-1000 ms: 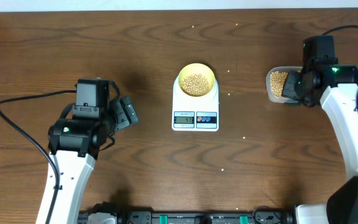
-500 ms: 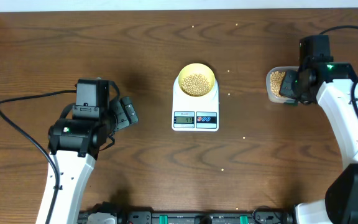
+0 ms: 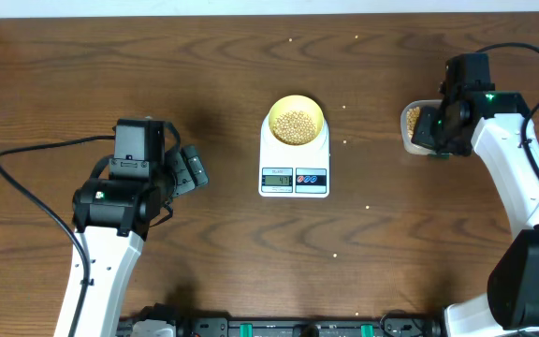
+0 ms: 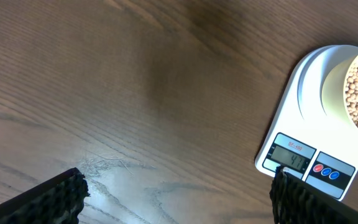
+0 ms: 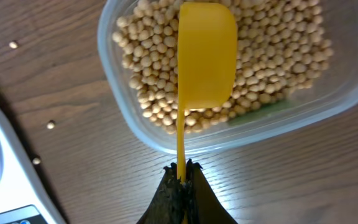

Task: Scoop item into bowl and weigh 50g on scale
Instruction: 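Drag the scoop through the beans toward the tub's right side, then lift the filled scoop up out of the tub with the right gripper, then carry the filled scoop left over the yellow bowl and tilt it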

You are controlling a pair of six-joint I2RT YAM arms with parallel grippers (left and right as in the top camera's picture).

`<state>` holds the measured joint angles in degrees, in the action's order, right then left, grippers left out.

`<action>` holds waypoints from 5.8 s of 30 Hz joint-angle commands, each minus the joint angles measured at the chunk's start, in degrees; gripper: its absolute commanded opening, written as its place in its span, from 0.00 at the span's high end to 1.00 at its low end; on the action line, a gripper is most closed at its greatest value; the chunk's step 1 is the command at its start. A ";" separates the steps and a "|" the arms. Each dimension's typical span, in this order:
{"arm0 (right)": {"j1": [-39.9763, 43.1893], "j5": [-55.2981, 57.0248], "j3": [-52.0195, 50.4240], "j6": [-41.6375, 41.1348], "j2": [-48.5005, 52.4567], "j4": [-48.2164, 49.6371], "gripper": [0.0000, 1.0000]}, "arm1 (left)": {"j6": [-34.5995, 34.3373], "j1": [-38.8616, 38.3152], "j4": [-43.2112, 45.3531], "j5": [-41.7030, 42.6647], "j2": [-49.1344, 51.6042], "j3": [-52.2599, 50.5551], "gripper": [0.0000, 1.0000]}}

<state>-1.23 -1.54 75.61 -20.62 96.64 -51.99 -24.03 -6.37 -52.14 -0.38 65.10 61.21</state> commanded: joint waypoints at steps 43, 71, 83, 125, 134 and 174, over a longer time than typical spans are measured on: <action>15.04 -22.60 -0.35 0.15 -1.16 -1.38 0.99 | -0.07 0.35 -0.13 -0.98 0.07 0.61 0.04; 17.42 -26.97 -0.35 1.60 -4.04 -1.64 0.99 | -0.07 0.35 -0.13 -0.98 0.07 0.61 0.04; 19.54 -27.56 -0.35 1.57 -4.20 -1.86 0.99 | -0.07 0.35 -0.13 -0.98 0.07 0.61 0.04; 20.85 -40.26 -0.35 -4.24 -8.31 -0.98 0.99 | -0.07 0.35 -0.13 -0.98 0.07 0.61 0.04; 18.78 -45.59 -0.35 -9.03 -8.31 4.22 0.99 | -0.07 0.35 -0.13 -0.98 0.07 0.61 0.04; -9.81 -38.84 -0.35 -6.54 -1.46 30.53 0.99 | -0.07 0.35 -0.13 -0.98 0.07 0.61 0.04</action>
<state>-9.89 -42.19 75.46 -31.73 94.61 -21.58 -24.03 -6.37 -52.12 -0.38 65.10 61.21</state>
